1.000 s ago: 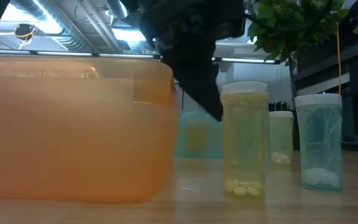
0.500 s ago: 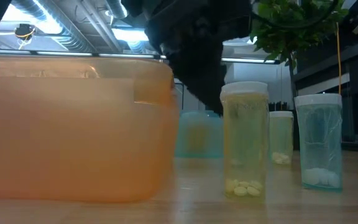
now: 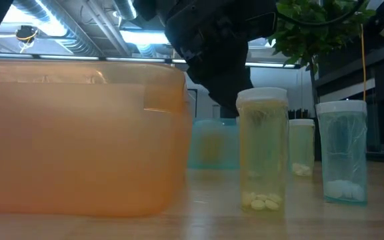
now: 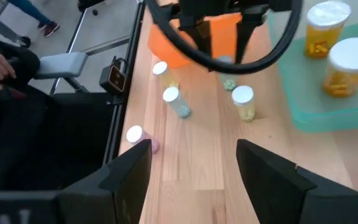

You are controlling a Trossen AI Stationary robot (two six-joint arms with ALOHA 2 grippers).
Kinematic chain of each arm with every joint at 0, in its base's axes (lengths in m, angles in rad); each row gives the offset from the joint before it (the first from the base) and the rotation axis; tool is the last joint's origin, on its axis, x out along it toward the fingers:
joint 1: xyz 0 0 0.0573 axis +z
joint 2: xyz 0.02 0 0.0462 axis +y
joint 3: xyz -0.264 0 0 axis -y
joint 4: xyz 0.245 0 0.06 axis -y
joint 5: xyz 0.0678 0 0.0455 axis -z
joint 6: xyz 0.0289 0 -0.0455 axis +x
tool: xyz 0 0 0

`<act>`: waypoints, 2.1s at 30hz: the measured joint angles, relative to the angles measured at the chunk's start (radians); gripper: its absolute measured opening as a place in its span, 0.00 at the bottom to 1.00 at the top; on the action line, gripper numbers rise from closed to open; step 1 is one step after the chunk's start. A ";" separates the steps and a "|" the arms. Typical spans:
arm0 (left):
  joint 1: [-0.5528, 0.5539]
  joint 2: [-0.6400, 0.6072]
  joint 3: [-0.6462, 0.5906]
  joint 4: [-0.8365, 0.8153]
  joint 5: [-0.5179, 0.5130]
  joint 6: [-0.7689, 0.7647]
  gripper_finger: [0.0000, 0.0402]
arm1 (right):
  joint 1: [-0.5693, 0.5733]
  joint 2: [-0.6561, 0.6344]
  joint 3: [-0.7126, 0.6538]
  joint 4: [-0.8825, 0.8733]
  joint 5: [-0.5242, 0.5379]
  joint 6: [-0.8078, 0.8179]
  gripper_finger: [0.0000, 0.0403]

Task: Pick and place medicine bottles into bin by pill shape (circle, oval)
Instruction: Put the top small blue pill bottle into the orange bin

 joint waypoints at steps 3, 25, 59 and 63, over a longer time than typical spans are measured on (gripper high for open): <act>-0.011 0.000 0.000 0.020 -0.055 0.001 0.44 | 0.000 0.000 0.000 0.001 -0.021 0.000 0.59; -0.017 0.000 0.000 -0.019 -0.062 -0.001 0.44 | 0.000 0.000 0.000 0.002 -0.021 0.000 0.59; -0.044 -0.099 -0.002 -0.119 -0.170 0.001 0.22 | 0.000 0.000 0.000 0.001 -0.021 0.000 0.59; -0.071 -0.191 -0.002 -0.220 -0.221 0.002 0.22 | 0.000 0.000 0.000 0.001 -0.021 0.000 0.59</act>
